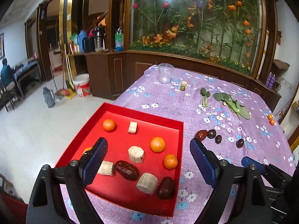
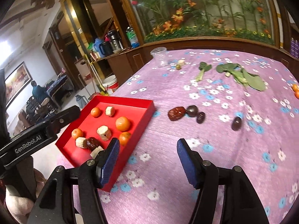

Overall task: Organize fruits
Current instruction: 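Withdraw both tools from the tray back over the dates, then grasp a red date with the left tool while the right tool grasps a dark date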

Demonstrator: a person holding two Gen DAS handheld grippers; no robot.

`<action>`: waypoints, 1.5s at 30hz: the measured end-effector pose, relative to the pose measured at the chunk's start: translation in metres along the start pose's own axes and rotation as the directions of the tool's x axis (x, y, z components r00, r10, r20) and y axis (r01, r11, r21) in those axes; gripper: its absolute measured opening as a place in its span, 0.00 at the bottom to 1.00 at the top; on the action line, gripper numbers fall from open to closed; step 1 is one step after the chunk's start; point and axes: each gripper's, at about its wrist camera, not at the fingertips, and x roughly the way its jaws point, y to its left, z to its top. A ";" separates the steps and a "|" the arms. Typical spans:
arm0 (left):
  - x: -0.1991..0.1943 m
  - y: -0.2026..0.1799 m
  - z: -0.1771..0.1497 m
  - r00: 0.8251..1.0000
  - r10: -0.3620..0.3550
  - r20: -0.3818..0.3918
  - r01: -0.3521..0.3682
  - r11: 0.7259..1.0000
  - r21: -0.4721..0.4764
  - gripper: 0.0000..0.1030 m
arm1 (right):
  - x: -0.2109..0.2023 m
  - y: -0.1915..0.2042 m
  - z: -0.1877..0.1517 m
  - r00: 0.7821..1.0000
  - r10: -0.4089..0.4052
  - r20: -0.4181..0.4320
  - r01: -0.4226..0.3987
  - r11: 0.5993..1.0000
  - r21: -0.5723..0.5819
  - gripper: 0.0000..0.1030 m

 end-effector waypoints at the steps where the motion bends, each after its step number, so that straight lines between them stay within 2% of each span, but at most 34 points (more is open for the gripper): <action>1: -0.002 -0.002 0.000 1.000 0.001 0.004 -0.001 1.000 0.009 0.86 | -0.002 -0.002 -0.001 1.000 -0.006 0.000 0.006 1.000 0.004 0.67; 6: -0.010 -0.017 -0.002 1.000 -0.012 0.008 0.012 0.999 0.033 0.86 | -0.017 -0.013 -0.009 1.000 -0.024 0.008 0.023 1.000 0.021 0.67; 10: -0.011 -0.028 -0.002 1.000 -0.010 0.005 0.010 0.998 0.061 0.86 | -0.028 -0.023 -0.012 0.999 -0.038 0.022 0.037 0.998 0.041 0.72; 17: -0.009 -0.047 -0.003 1.000 0.001 0.012 -0.003 0.993 0.115 0.86 | -0.030 -0.044 -0.015 0.999 -0.045 0.020 0.043 0.995 0.089 0.72; 26: 0.015 -0.061 -0.005 0.999 -0.017 -0.049 0.023 0.990 0.136 0.86 | -0.019 -0.069 -0.015 0.999 -0.047 -0.004 0.047 0.990 0.134 0.72; 31: 0.037 -0.061 -0.005 0.993 -0.050 -0.111 0.061 0.993 0.106 0.86 | -0.021 -0.099 -0.015 0.996 -0.092 -0.008 0.092 0.982 0.164 0.72; 35: 0.056 -0.063 -0.007 0.982 -0.095 -0.161 0.109 0.991 0.079 0.86 | -0.023 -0.128 -0.011 0.990 -0.137 -0.024 0.139 0.972 0.190 0.72; 38: 0.071 -0.072 -0.009 0.971 -0.136 -0.196 0.153 0.985 0.075 0.86 | -0.018 -0.144 -0.004 0.990 -0.132 -0.044 0.139 0.968 0.208 0.72; 43: 0.089 -0.091 -0.015 0.932 -0.256 -0.256 0.279 0.958 0.058 0.85 | 0.004 -0.146 0.017 0.989 -0.134 -0.056 0.140 0.980 0.138 0.70; 45: 0.093 -0.098 -0.016 0.923 -0.277 -0.265 0.305 0.950 0.070 0.79 | 0.015 -0.144 0.028 0.990 -0.135 -0.047 0.139 0.986 0.095 0.68</action>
